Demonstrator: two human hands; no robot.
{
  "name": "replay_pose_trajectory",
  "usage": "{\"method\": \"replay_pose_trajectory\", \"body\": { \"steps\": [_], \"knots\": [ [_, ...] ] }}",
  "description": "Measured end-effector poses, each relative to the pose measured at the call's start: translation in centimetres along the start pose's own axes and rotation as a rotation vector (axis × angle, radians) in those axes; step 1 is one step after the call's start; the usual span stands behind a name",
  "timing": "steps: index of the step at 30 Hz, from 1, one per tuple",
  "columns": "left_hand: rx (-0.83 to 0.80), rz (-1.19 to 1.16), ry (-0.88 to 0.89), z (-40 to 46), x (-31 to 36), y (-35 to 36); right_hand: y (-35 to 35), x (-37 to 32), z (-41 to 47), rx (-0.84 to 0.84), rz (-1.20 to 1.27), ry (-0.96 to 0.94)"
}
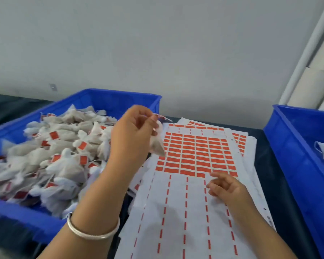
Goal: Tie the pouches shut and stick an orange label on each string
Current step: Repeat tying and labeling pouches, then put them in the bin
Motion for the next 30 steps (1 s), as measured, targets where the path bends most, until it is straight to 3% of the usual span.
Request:
{"method": "replay_pose_trajectory", "body": {
  "steps": [7, 13, 18, 22, 24, 27, 30],
  "knots": [
    [0.242, 0.373, 0.007, 0.7, -1.4, -7.8, 1.5, 0.6, -0.5, -0.027, -0.359, -0.061],
    [0.179, 0.592, -0.124, 0.0, -4.5, -9.8, 1.8, 0.1, -1.2, -0.044, -0.429, -0.095],
    [0.114, 0.460, -0.203, -1.4, -5.3, -9.5, 2.1, -0.1, -2.0, -0.011, -0.559, -0.157],
    [-0.025, 0.380, -0.144, -2.7, -3.4, -6.1, 3.3, -1.6, -4.0, -0.059, -1.002, -0.572],
    [-0.182, 0.346, -0.110, -4.0, -2.5, -3.2, 3.6, -2.6, -4.8, -0.143, -1.135, -0.541],
    [-0.463, 0.380, -0.079, -6.4, -1.9, 1.5, 2.2, -5.4, -6.3, -0.067, -1.076, -0.500],
    [-0.629, 0.407, -0.046, -8.5, -1.9, 5.6, -1.5, -10.0, -9.4, 0.141, -0.962, -0.616]
  ]
}}
Point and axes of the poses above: each hand's wrist, its own z-axis towards the middle knuckle, its own y-axis out of the palm, x = y × z, the point moved 3 cm from there along z, towards the middle knuckle, and after that the axes turned 4 degrees about x, right-handed, at the moved point
